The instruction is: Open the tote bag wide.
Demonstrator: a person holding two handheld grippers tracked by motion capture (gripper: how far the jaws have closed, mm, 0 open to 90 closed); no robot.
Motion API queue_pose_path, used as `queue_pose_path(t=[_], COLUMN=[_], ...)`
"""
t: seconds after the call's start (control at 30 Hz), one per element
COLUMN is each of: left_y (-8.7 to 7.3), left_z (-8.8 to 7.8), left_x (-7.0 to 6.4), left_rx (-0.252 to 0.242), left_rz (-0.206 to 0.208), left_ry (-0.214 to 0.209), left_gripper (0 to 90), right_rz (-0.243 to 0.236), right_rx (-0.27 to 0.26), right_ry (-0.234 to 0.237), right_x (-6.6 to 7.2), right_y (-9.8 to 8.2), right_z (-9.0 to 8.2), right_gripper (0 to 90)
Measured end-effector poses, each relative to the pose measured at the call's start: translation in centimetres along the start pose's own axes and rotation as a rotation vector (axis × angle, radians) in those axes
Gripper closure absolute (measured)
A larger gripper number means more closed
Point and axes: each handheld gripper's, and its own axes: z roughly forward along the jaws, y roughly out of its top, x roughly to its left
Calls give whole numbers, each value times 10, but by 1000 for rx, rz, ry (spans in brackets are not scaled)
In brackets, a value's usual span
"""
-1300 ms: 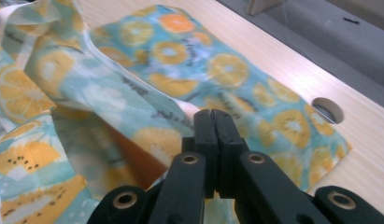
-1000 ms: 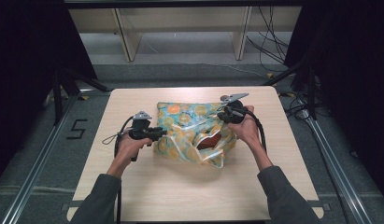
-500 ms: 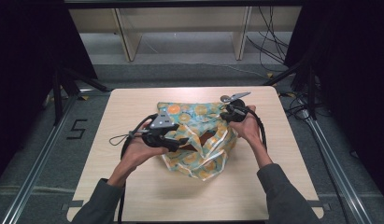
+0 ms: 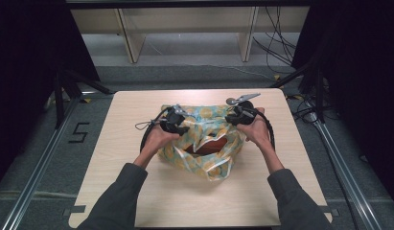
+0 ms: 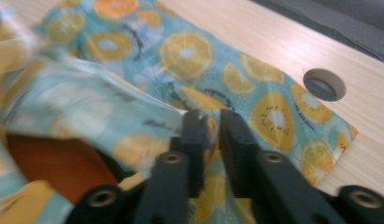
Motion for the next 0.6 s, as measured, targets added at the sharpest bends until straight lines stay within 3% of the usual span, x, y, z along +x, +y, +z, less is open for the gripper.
queue_pose_path(t=[0.03, 0.07, 0.1, 0.13, 0.17, 0.2, 0.23, 0.27, 0.3, 0.33, 0.37, 0.4, 0.43, 0.5, 0.53, 0.57, 0.6], left_y=[1, 1, 0, 0, -3, -7, -17, -17, -27, -27, -31, -34, -34, -32, -32, -33, -33], left_z=[1, 1, 5, 5, 7, 11, 15, 15, 20, 20, 20, 18, 18, 15, 15, 14, 14], left_x=[11, 11, 33, 33, 42, 50, 64, 64, 73, 73, 76, 77, 76, 74, 74, 74, 74], left_rx=[3, 3, 4, 4, 7, 0, 38, 38, 38, 38, 20, 4, 6, 5, 5, 6, 6], left_rz=[-45, -45, -136, -136, -180, -230, -273, -273, -324, -324, -350, -377, -363, -341, -341, -334, -334], left_ry=[-1, -1, 18, 18, 21, 34, 52, 52, 48, 48, 31, 12, 19, 30, 30, 24, 24], left_gripper=[861, 863, 867, 868, 868, 870, 871, 871, 871, 872, 872, 873, 873, 872, 872, 873, 873], right_rz=[5, 5, 8, 8, 14, -21, -49, -67, -134, -134, -174, -202, -221, -224, -224, -212, -212], right_rx=[-20, -20, -73, -73, -90, -142, -128, -126, -137, -137, -111, -84, -39, -13, -13, 33, 33], right_ry=[0, 0, 39, 39, 47, 61, 85, 104, 125, 125, 164, 158, 154, 119, 119, 122, 122], right_x=[0, 0, 4, 4, 9, 18, 24, 31, 36, 36, 51, 57, 62, 68, 68, 70, 70], right_y=[1, 1, 6, 6, 8, 10, 11, 10, 10, 10, 7, 6, 6, 5, 5, 4, 4], right_z=[-6, -6, -23, -23, -33, -49, -57, -62, -65, -65, -63, -57, -51, -32, -32, -12, -12], right_gripper=[732, 732, 712, 712, 712, 739, 760, 801, 855, 855, 900, 900, 900, 900, 900, 900, 900])
